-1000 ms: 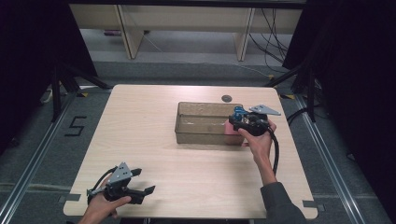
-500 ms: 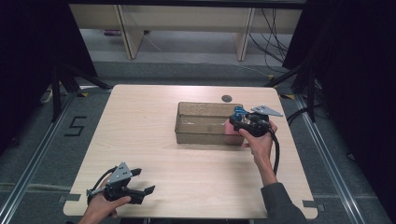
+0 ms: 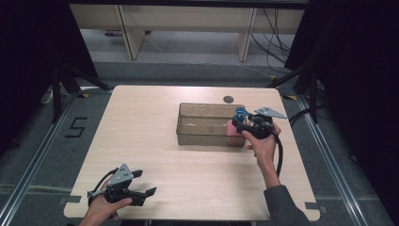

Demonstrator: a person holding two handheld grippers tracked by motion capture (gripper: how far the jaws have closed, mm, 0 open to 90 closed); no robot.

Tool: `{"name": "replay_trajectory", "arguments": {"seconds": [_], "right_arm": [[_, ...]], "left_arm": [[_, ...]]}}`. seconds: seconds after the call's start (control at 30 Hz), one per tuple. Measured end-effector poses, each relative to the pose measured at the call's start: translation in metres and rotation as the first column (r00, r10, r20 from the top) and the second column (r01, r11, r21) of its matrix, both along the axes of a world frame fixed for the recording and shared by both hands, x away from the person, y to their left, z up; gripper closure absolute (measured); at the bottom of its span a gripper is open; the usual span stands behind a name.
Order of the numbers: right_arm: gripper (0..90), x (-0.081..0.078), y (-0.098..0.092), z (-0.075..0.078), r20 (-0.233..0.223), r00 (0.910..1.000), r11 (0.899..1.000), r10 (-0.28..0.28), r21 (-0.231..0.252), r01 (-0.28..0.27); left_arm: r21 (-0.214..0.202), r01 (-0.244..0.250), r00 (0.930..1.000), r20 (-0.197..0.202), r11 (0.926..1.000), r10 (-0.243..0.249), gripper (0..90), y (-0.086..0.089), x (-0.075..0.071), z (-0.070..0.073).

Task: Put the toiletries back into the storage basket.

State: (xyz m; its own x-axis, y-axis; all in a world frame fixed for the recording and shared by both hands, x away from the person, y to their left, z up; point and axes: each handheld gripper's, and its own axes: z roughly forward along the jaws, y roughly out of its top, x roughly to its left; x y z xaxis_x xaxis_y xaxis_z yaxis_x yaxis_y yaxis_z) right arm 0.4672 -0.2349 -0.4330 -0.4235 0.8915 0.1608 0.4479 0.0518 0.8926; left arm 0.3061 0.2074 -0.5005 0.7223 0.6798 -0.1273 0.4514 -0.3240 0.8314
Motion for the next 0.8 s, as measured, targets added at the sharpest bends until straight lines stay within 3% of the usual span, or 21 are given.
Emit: {"name": "replay_trajectory", "arguments": {"seconds": [0.17,0.3,0.37,0.43,0.47,0.5,0.53,0.67,0.77,0.8], "right_arm": [[24.4,-0.001,0.001,0.000,-0.003,1.0000,1.000,0.008,0.021,-0.008],[24.2,-0.004,0.000,0.002,-0.005,1.0000,1.000,-0.007,0.002,0.007],[24.1,-0.005,0.000,0.002,0.000,1.0000,1.000,0.002,0.022,-0.002],[23.9,-0.006,-0.001,0.003,0.008,1.0000,1.000,-0.002,-0.011,0.002],[23.8,-0.009,0.001,0.004,-0.013,0.9999,0.999,-0.005,0.035,0.006],[23.8,-0.009,0.001,0.004,-0.013,0.9999,0.999,-0.005,0.035,0.006],[23.4,-0.009,-0.002,0.005,0.001,1.0000,1.000,0.005,-0.004,-0.005],[22.9,-0.011,0.000,0.004,0.002,0.9999,1.000,0.010,0.021,-0.010],[22.5,-0.013,-0.001,0.006,0.008,1.0000,1.000,0.005,-0.002,-0.005],[22.5,-0.015,0.000,0.006,0.007,1.0000,1.000,0.002,0.020,-0.002]], "left_arm": [[0.002,0.001,1.0000,0.000,1.0000,-0.001,14.7,0.000,0.000,0.000],[-0.002,0.000,1.0000,-0.005,1.0000,0.000,14.7,0.000,-0.001,0.000],[-0.001,0.001,1.0000,-0.001,1.0000,-0.001,14.8,0.000,0.000,0.000],[-0.001,-0.001,1.0000,-0.005,1.0000,0.001,14.8,0.000,-0.001,0.000],[-0.001,0.001,1.0000,-0.005,1.0000,-0.001,14.7,0.000,-0.001,0.000],[-0.001,0.001,1.0000,-0.005,1.0000,-0.001,14.8,0.000,-0.001,0.000],[0.000,0.002,1.0000,-0.005,1.0000,-0.002,14.7,0.000,0.000,0.000],[0.000,0.001,1.0000,-0.004,1.0000,-0.001,14.7,-0.001,-0.001,0.000],[-0.002,0.000,1.0000,-0.002,1.0000,0.000,14.8,0.000,-0.001,0.000],[0.015,0.002,1.0000,-0.003,0.9999,-0.002,14.7,0.001,-0.001,0.001]]}}
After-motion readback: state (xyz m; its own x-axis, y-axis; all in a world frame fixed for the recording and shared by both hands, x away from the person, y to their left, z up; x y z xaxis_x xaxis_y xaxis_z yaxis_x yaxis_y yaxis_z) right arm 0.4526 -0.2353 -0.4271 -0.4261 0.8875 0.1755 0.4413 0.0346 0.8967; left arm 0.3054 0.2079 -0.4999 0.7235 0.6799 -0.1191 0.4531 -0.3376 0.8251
